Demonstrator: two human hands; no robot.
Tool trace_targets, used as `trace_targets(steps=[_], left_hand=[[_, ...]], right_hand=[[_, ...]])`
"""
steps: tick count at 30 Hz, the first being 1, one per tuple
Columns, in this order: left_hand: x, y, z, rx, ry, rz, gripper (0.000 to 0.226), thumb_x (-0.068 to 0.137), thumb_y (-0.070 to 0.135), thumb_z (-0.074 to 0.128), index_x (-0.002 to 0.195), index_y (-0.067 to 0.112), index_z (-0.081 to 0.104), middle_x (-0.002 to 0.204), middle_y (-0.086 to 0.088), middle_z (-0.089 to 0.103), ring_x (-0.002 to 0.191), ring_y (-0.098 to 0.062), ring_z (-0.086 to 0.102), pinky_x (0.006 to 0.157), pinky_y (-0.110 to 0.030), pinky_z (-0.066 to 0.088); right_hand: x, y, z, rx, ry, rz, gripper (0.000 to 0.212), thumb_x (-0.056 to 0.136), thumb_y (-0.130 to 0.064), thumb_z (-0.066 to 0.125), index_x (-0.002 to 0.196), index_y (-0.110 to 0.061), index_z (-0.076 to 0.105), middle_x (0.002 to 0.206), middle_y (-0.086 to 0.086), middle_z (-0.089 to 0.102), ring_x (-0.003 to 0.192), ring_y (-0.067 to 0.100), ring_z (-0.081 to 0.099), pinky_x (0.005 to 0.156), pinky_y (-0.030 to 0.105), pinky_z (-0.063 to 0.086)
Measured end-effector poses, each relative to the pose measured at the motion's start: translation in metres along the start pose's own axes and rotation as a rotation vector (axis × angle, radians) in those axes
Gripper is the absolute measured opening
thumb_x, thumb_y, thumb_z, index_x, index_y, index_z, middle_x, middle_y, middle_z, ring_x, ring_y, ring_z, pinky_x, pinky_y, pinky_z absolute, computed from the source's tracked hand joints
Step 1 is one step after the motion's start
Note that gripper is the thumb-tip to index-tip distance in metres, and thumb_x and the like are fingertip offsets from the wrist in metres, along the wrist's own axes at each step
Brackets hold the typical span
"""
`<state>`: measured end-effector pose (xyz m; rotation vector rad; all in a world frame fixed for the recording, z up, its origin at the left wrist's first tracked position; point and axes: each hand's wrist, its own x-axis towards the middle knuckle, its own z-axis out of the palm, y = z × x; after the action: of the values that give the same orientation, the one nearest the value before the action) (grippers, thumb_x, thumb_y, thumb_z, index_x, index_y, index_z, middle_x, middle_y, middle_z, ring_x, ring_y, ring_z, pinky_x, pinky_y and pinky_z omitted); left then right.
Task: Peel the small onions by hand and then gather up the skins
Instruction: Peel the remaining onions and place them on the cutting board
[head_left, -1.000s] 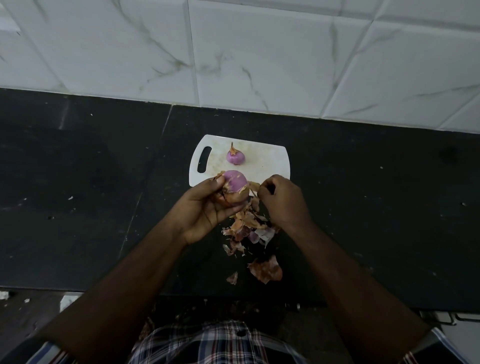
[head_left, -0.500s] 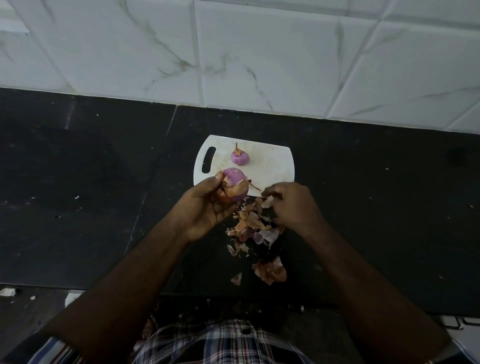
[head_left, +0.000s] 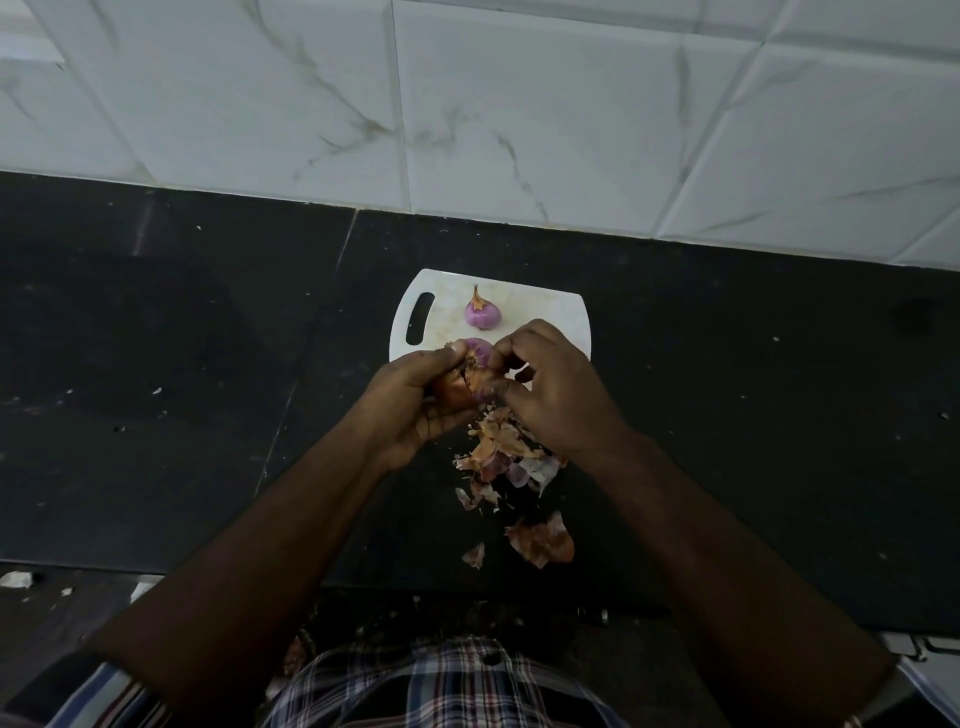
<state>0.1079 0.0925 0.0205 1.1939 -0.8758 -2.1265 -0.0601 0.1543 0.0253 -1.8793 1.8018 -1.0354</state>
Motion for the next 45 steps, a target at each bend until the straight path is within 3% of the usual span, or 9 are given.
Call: trace_targets(steps=[3,10,22,26,31,34,40,43,45], left_hand=[[0.001,-0.002,0.001,0.01,-0.001,-0.006,0.046,0.089,0.033,0.071,0.126,0.007,0.066,0.11,-0.012,0.071,0.086,-0.021,0.074,0.072,-0.034,0.06],[0.002,-0.003,0.004,0.036,0.011,-0.01,0.043,0.089,0.03,0.072,0.123,0.004,0.066,0.112,-0.015,0.071,0.09,-0.023,0.075,0.075,-0.037,0.061],[-0.001,-0.008,0.009,-0.054,0.03,-0.084,0.023,0.09,0.028,0.073,0.106,0.012,0.074,0.101,-0.013,0.074,0.085,-0.024,0.075,0.066,-0.034,0.062],[0.001,-0.005,0.01,-0.059,0.062,-0.085,0.033,0.089,0.03,0.074,0.115,0.011,0.068,0.106,-0.015,0.072,0.085,-0.025,0.075,0.066,-0.034,0.062],[0.003,-0.001,0.01,0.004,0.089,-0.025,0.042,0.089,0.034,0.074,0.121,0.007,0.066,0.116,-0.017,0.07,0.088,-0.023,0.075,0.07,-0.036,0.062],[0.002,-0.001,0.013,0.015,0.095,-0.014,0.045,0.089,0.034,0.075,0.122,0.006,0.064,0.115,-0.016,0.069,0.084,-0.02,0.076,0.066,-0.032,0.06],[-0.001,-0.001,0.013,-0.013,0.078,-0.037,0.038,0.089,0.031,0.074,0.118,0.008,0.065,0.113,-0.016,0.069,0.088,-0.024,0.075,0.065,-0.033,0.061],[-0.001,0.0,0.013,-0.066,0.062,-0.05,0.031,0.09,0.03,0.072,0.114,0.01,0.067,0.11,-0.016,0.068,0.086,-0.024,0.074,0.065,-0.032,0.062],[-0.001,0.0,0.011,-0.089,0.049,-0.057,0.032,0.091,0.03,0.071,0.116,0.011,0.067,0.109,-0.016,0.069,0.085,-0.024,0.075,0.067,-0.033,0.063]], right_hand=[[0.001,0.001,-0.003,0.0,-0.067,0.025,0.017,0.082,-0.016,0.078,0.094,-0.014,0.065,0.099,-0.01,0.052,0.09,-0.003,0.053,0.078,0.006,0.037],[0.001,0.002,-0.007,-0.022,-0.156,0.05,0.017,0.083,-0.014,0.076,0.092,-0.012,0.061,0.096,-0.003,0.052,0.086,0.01,0.053,0.073,0.021,0.044],[-0.001,0.012,-0.003,-0.065,-0.169,0.026,0.018,0.084,-0.012,0.074,0.087,-0.015,0.056,0.092,-0.006,0.047,0.079,0.004,0.046,0.066,0.01,0.034],[-0.001,0.012,-0.003,-0.021,-0.079,0.022,0.018,0.082,-0.012,0.076,0.091,-0.016,0.061,0.097,-0.006,0.051,0.087,0.008,0.052,0.071,0.023,0.047],[-0.002,0.009,0.004,-0.021,0.059,0.03,0.036,0.081,-0.021,0.078,0.116,-0.015,0.071,0.112,-0.005,0.06,0.107,0.012,0.057,0.085,0.033,0.054],[-0.005,0.009,0.015,-0.058,0.159,0.044,0.021,0.08,-0.017,0.077,0.099,-0.01,0.072,0.1,-0.002,0.061,0.098,0.017,0.059,0.079,0.04,0.055],[-0.007,0.007,0.013,0.017,0.149,-0.006,0.01,0.081,-0.005,0.073,0.088,-0.01,0.068,0.093,0.0,0.059,0.088,0.011,0.059,0.075,0.033,0.055],[-0.007,0.003,0.013,0.142,0.235,0.13,0.013,0.082,-0.004,0.074,0.084,-0.015,0.067,0.087,-0.007,0.062,0.086,0.002,0.06,0.078,0.024,0.054],[-0.007,0.002,0.013,0.331,0.237,0.292,0.01,0.086,-0.006,0.071,0.084,-0.014,0.067,0.086,-0.003,0.067,0.084,0.005,0.065,0.08,0.033,0.059]])
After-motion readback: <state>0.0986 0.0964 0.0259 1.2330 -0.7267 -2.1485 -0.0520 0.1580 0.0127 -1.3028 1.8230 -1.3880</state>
